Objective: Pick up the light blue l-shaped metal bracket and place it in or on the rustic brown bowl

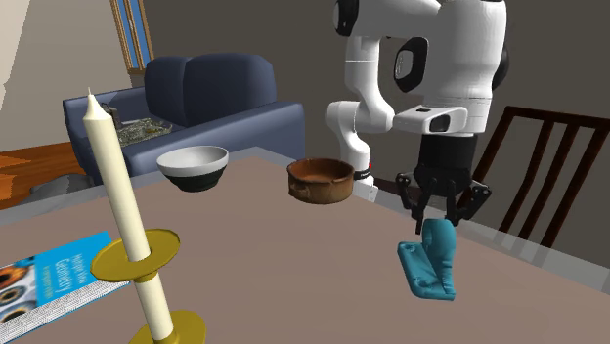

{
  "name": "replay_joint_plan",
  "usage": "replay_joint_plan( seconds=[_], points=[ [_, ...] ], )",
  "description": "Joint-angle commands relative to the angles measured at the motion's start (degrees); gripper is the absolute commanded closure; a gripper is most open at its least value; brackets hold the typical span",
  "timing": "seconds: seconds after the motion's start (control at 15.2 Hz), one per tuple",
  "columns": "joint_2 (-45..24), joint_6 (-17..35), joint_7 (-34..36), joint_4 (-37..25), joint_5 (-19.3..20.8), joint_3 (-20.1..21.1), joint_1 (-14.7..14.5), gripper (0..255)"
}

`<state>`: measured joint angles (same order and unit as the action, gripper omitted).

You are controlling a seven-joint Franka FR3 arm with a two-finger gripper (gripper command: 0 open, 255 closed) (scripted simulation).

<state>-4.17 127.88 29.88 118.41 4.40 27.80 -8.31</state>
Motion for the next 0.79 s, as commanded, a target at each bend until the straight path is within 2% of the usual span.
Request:
replay_joint_plan(
  seconds=[0.0,0.73],
  points=[
    [0.49,-1.41,-0.3,-0.98,-0.36,0.02,0.05,255],
    [3.38,-9.47,-1.76,-6.54,-2.26,0.0,0.29,255]
  ],
)
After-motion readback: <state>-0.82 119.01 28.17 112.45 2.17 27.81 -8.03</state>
